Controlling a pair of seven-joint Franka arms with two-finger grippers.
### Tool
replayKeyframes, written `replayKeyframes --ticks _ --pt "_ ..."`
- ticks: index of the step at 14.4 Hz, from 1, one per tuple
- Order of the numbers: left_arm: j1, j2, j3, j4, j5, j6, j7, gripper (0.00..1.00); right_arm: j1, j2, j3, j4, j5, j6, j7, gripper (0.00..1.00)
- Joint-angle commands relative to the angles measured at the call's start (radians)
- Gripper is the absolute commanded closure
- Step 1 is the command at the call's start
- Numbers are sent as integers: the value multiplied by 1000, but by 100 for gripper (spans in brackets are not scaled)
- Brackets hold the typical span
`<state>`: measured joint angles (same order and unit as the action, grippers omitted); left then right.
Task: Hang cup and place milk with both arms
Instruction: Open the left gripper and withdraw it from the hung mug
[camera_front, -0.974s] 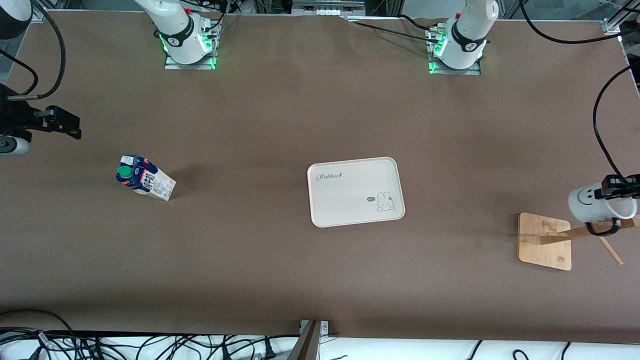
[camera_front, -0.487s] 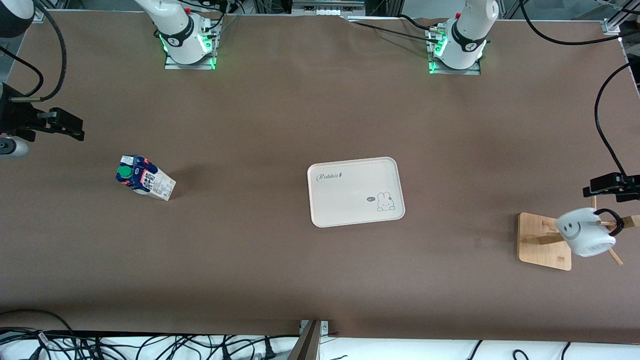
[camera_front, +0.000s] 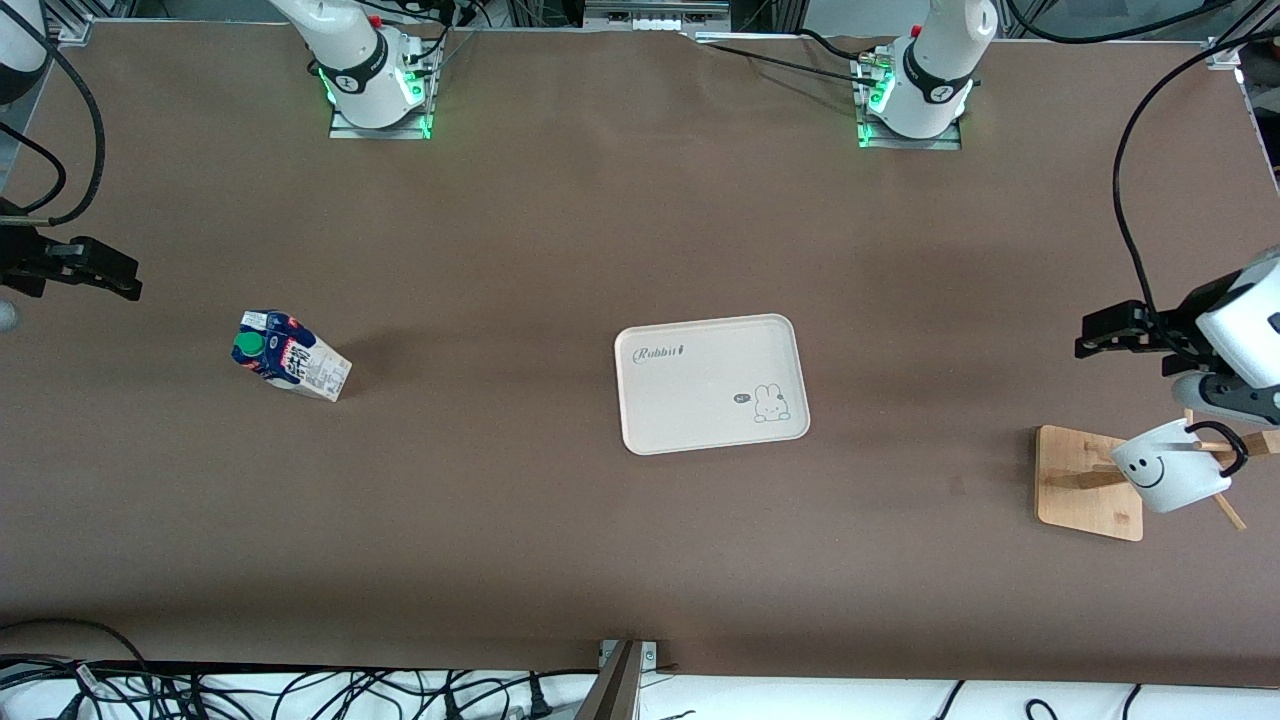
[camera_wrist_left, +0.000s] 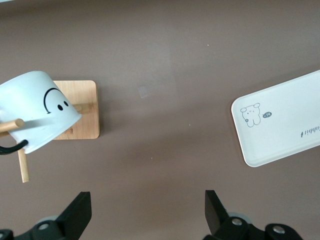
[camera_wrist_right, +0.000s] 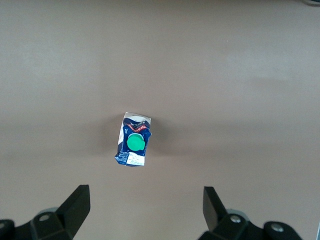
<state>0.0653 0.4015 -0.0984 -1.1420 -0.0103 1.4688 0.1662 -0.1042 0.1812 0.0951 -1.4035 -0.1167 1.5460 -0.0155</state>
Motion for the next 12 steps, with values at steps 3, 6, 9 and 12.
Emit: replayKeyframes --ticks 3,6,9,12 --pt "-15 -154 -13 -192 18 7 -66 0 3 -32 -9 -29 -6 -9 3 0" --pt "-13 -223 -18 -302 16 28 -88 0 3 -37 -28 -43 -3 -1 3 0" --pt "-4 -346 -6 -502 18 143 -93 0 1 -63 -67 -90 25 25 3 0" --pt "4 -346 -6 -502 19 142 -126 0 8 -98 -68 -138 28 54 6 0"
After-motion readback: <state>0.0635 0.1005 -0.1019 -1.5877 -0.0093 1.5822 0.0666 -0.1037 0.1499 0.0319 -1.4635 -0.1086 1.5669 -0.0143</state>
